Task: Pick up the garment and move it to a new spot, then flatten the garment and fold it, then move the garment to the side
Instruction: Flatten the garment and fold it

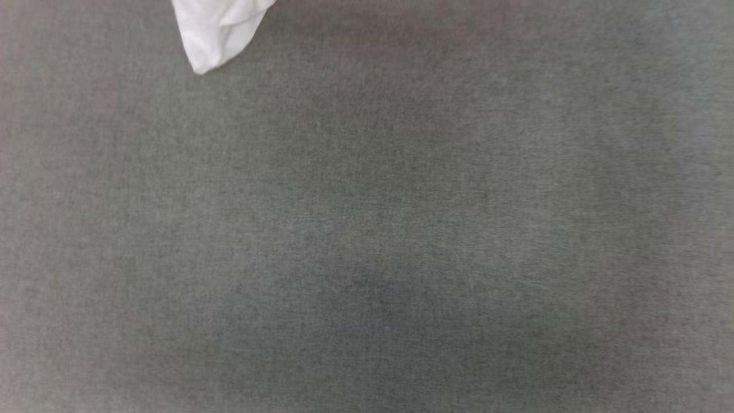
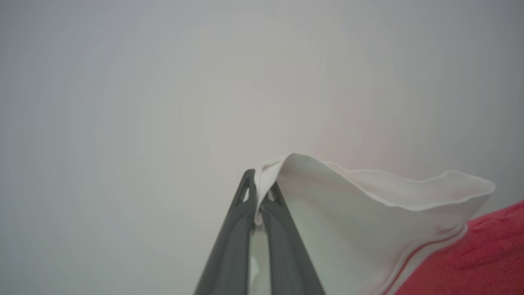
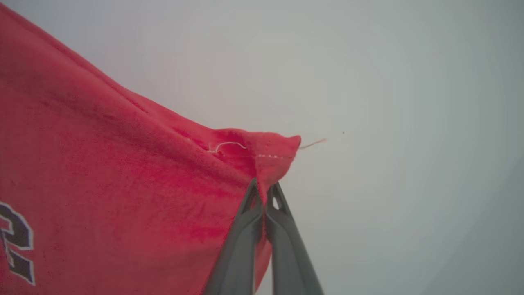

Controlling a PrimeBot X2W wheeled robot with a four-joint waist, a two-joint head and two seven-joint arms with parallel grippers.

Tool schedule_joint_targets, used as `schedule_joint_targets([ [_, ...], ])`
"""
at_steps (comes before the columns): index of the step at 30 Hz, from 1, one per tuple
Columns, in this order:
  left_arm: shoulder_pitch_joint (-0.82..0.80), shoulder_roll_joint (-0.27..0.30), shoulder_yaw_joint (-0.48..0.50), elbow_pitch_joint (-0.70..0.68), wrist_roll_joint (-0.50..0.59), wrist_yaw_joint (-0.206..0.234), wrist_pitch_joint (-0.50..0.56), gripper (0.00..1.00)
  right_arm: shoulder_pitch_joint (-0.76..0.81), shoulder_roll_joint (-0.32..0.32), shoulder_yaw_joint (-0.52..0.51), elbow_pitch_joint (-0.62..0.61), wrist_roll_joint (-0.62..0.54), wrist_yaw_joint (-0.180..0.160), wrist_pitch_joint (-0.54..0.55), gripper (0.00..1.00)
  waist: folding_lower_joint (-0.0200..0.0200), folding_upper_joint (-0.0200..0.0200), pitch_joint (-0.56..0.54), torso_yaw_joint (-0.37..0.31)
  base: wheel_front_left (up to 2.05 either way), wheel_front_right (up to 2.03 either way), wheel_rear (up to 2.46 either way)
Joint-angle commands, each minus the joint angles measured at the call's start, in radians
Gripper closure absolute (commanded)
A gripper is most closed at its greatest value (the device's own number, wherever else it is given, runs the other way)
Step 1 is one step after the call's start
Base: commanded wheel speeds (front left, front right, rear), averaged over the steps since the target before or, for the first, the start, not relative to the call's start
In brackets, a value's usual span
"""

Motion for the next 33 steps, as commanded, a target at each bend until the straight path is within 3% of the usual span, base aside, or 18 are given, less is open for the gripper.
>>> schedule_joint_targets([
  [1, 0.025, -0.002, -0.003, 0.01, -0.001, -0.003, -0.006, 1.0, 0.015, 0.013, 0.0, 0.024, -0.002, -0.002, -0.002, 1.0, 0.0, 0.0, 0.031, 0.022, 0.0, 0.0, 0.0],
  [7, 0.157, -0.021, -0.05, 0.028, -0.064, -0.011, 0.035, 1.0, 0.102, -0.001, 0.067, 0.12, 0.044, -0.002, 0.03, 1.0, 0.0, 0.0, -0.021, 0.046, 0.0, 0.0, 0.0],
  [12, 0.342, 0.013, -0.113, -0.045, -0.168, -0.011, 0.148, 1.0, 0.225, -0.026, 0.155, 0.135, 0.155, -0.002, 0.086, 1.0, 0.0, 0.0, -0.094, 0.06, 0.0, 0.0, 0.0],
  [20, 0.684, 0.155, -0.192, -0.278, -0.319, 0.0, 0.369, 1.0, 0.507, -0.122, 0.284, -0.039, 0.427, -0.002, 0.253, 1.0, 0.0, 0.0, -0.207, 0.07, 0.0, 0.0, 0.0],
  [23, 0.825, 0.234, -0.21, -0.418, -0.367, 0.056, 0.426, 1.0, 0.634, -0.173, 0.304, -0.146, 0.508, -0.002, 0.318, 1.0, 0.0, 0.0, -0.243, 0.07, 0.0, 0.0, 0.0],
  [27, 1.021, 0.354, -0.224, -0.672, -0.447, 0.182, 0.476, 1.0, 0.798, -0.233, 0.287, -0.286, 0.585, -0.002, 0.398, 1.0, 0.0, 0.0, -0.272, 0.066, 0.0, 0.0, 0.0],
  [28, 1.021, 0.354, -0.224, -0.672, -0.447, 0.182, 0.476, 1.0, 0.798, -0.233, 0.287, -0.286, 0.585, -0.002, 0.398, 1.0, 0.0, 0.0, -0.272, 0.066, 0.0, 0.0, 0.0],
  [33, 1.24, 0.494, -0.243, -0.955, -0.543, 0.347, 0.486, 1.0, 0.992, -0.264, 0.227, -0.429, 0.629, -0.002, 0.497, 1.0, 0.0, 0.0, -0.288, 0.062, 0.0, 0.0, 0.0],
])
